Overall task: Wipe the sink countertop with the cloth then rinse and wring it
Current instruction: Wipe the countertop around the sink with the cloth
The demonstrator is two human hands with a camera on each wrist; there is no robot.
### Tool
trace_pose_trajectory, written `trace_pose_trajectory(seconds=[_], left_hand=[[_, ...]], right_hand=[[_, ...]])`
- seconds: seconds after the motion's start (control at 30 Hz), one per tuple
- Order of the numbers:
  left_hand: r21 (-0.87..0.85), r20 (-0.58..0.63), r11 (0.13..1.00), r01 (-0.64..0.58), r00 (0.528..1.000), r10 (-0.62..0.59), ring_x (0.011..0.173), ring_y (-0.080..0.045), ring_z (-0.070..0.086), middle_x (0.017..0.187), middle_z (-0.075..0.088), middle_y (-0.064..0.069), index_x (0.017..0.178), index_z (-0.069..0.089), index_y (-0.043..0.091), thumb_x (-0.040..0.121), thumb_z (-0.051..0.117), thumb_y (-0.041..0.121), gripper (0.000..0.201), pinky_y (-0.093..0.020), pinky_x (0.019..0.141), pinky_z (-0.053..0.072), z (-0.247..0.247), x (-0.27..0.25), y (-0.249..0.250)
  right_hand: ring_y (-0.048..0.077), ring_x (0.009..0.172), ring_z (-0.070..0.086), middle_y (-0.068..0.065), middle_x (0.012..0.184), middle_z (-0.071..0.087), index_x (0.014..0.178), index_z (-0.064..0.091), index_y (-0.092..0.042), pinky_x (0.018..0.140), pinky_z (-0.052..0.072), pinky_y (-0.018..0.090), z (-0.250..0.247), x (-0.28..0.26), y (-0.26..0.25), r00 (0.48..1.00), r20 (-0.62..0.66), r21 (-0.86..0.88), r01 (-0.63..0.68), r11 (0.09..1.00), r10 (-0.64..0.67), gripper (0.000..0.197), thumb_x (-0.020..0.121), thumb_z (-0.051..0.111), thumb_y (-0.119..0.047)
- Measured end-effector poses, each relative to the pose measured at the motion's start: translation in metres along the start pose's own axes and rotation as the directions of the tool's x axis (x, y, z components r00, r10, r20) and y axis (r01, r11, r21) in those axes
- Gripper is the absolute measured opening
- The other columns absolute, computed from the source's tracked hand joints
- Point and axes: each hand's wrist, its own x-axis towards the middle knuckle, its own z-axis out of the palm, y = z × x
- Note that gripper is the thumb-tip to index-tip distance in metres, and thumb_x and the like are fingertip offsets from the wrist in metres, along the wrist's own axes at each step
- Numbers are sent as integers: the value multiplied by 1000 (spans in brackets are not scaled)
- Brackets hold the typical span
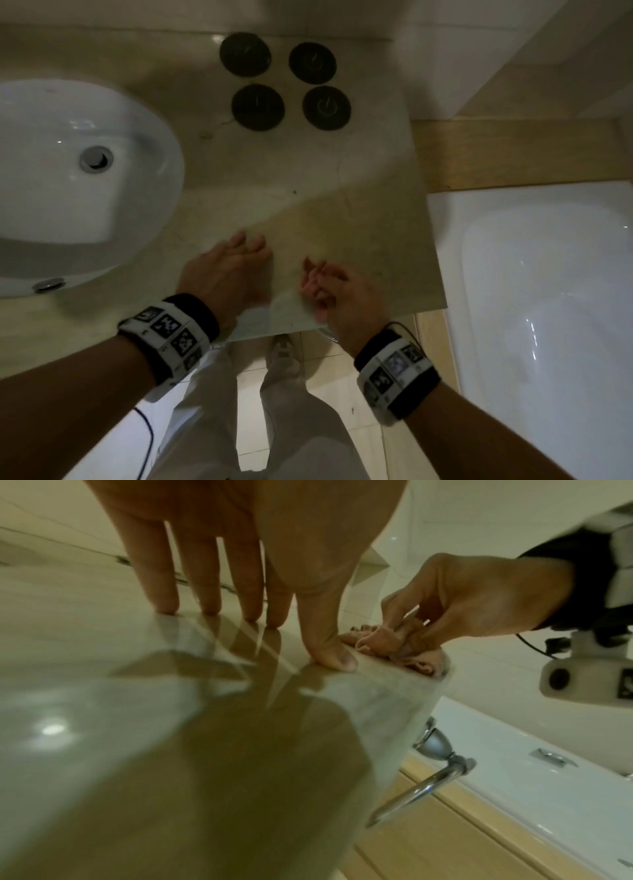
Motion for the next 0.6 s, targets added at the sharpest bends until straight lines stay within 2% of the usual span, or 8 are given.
trace_pose_trajectory(seconds=[0.07,0.2,0.27,0.3,0.33,0.4,0.47,0.6], left_hand=[[-28,-5,999,-27,1000,27,150,-20,22,162,22,13,151,28,34,77,70,57,88,-38,109,38,0,9,21],[-28,19,1000,-13,1000,13,149,-21,23,161,21,14,149,25,36,73,78,47,94,-44,104,46,2,15,29],[-23,26,1000,-4,1000,4,149,-21,21,161,19,15,151,23,37,73,76,52,95,-46,104,46,3,16,28],[-22,30,1000,0,1000,1,150,-21,21,162,18,15,151,22,37,73,76,52,96,-46,105,45,3,17,28],[-21,36,1000,9,999,-8,150,-21,20,162,17,15,151,21,37,73,76,52,97,-46,107,43,5,18,28],[-18,29,1000,14,999,-14,150,-21,20,162,17,14,152,20,36,72,76,53,98,-46,108,43,7,19,28],[-14,14,1000,13,1000,-13,150,-21,20,163,16,14,152,20,36,73,75,54,98,-46,108,43,10,20,27],[-37,-9,999,19,1000,-19,149,-23,22,162,19,14,149,19,37,71,77,52,98,-47,106,44,19,23,24]], right_hand=[[28,105,57,4,120,58,107,69,-22,85,50,41,2,-10,4,998,-28,-26,62,998,-63,31,80,62,-8],[4,89,48,3,119,57,76,48,-46,78,38,13,-15,-6,18,980,26,-238,199,951,-198,45,84,57,-2],[0,83,52,14,113,55,83,52,-26,70,43,14,-24,6,37,994,-94,245,80,966,-58,36,85,44,9],[0,81,56,16,108,53,92,54,-14,62,46,15,-35,16,45,996,-92,455,43,889,-1,29,84,42,11],[-2,79,57,13,104,52,98,57,-9,60,43,15,-43,26,52,985,-140,204,130,970,-102,25,83,46,7],[4,86,57,6,99,55,99,68,-15,64,40,21,-61,41,59,984,-171,-220,5,976,-44,20,80,65,-11],[22,84,59,5,96,58,96,71,-17,62,38,22,-78,49,54,967,-251,-212,-101,972,46,21,76,72,-21],[18,78,53,3,92,52,101,70,-11,53,29,2,-86,71,45,966,-241,-135,-126,983,90,21,81,69,-18]])
